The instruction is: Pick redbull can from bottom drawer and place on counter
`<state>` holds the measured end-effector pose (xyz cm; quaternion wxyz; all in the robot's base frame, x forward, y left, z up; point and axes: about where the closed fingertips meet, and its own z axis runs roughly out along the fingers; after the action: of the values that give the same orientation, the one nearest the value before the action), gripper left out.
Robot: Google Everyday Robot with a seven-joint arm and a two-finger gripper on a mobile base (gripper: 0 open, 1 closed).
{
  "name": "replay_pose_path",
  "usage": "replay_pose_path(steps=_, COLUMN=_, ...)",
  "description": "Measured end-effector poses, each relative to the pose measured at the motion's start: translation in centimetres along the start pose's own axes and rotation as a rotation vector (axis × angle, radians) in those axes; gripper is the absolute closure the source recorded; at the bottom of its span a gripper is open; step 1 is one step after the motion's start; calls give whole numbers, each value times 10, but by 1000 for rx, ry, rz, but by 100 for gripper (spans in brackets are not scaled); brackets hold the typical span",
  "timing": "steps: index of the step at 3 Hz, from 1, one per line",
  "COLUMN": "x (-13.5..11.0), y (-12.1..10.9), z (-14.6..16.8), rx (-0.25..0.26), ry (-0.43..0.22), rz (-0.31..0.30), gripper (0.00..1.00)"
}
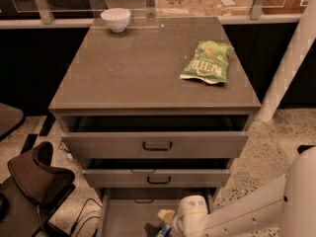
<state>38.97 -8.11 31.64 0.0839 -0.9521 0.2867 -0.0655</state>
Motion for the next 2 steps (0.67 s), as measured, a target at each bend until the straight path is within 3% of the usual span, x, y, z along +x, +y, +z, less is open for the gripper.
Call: replay_pose_path(steps=2, x=-7, y=-12, z=63, rx=-82, ry=72, rz=11, gripper=0)
